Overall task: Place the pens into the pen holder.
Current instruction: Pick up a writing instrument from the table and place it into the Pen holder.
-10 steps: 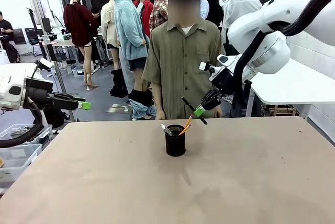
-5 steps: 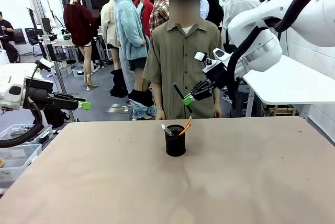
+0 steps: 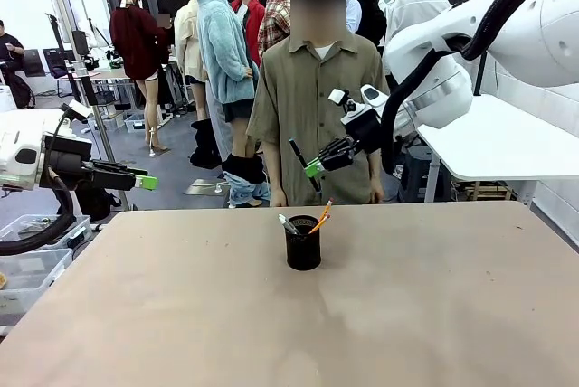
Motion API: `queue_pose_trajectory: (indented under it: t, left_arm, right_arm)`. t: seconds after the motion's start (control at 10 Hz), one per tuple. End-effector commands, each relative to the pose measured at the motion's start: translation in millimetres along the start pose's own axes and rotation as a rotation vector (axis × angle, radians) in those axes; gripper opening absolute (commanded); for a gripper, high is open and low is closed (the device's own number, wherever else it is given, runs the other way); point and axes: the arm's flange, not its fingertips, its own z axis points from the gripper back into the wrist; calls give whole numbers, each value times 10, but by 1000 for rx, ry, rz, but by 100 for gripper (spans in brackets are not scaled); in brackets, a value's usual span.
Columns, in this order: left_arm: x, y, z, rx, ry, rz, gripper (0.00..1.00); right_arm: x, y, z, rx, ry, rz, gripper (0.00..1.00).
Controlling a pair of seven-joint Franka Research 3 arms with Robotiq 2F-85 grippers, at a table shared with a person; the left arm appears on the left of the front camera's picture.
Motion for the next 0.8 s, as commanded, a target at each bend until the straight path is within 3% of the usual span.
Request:
queue_pose_trajectory:
  t: [0.0, 0.4, 0.7]
  left_arm:
    - [-24, 18, -25, -10, -25, -20, 80]
    - [-24, 18, -25, -10, -25, -20, 80]
    - [-24, 18, -25, -10, -25, -20, 80]
  right_arm:
    - [-173, 111, -103, 14, 57, 92, 0]
    - [-424, 99, -155, 110, -62, 281, 0]
    - [-471, -63, -202, 207, -142, 268, 0]
